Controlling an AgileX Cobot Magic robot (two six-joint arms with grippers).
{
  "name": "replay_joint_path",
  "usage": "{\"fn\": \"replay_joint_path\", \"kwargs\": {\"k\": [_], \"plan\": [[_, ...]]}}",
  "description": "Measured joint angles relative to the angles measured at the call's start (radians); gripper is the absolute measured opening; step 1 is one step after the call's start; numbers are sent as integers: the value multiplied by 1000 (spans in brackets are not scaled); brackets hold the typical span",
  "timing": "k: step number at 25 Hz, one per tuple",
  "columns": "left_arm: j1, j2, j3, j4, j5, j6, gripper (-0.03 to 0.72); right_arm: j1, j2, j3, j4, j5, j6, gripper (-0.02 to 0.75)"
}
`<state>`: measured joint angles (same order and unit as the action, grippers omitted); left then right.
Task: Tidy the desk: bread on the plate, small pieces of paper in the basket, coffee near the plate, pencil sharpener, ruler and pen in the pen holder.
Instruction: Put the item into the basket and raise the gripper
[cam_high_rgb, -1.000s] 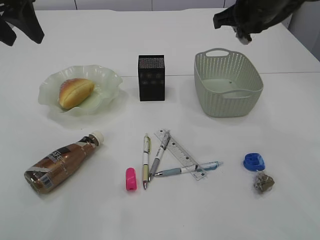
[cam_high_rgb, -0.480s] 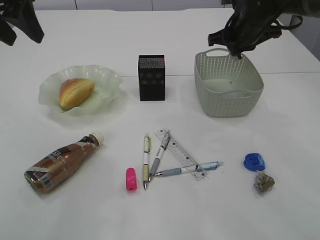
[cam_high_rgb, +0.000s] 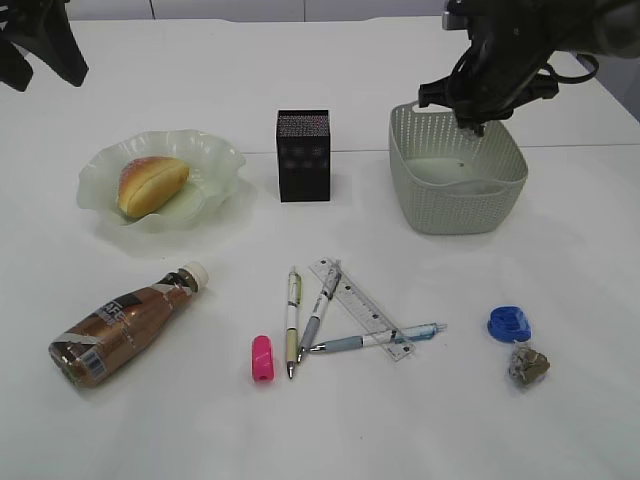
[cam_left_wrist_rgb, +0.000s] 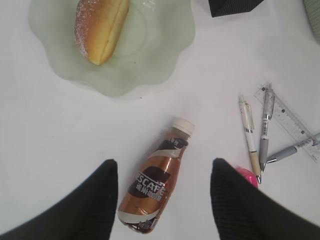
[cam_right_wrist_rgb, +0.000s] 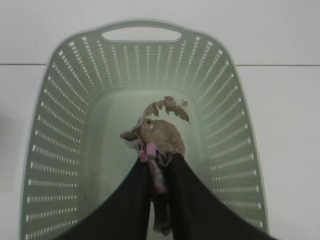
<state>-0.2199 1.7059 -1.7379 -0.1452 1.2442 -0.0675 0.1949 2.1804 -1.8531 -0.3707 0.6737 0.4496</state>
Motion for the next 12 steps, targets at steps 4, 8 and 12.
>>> {"fn": "replay_joint_path", "kwargs": {"k": [4,8,12], "plan": [[0,0,0,0,0,0,427,0,19,0,26,0,0,351],[0,0,0,0,0,0,427,0,21,-16,26,5,0,432],[0,0,0,0,0,0,427,0,21,-79,40,76,0,442]]}}
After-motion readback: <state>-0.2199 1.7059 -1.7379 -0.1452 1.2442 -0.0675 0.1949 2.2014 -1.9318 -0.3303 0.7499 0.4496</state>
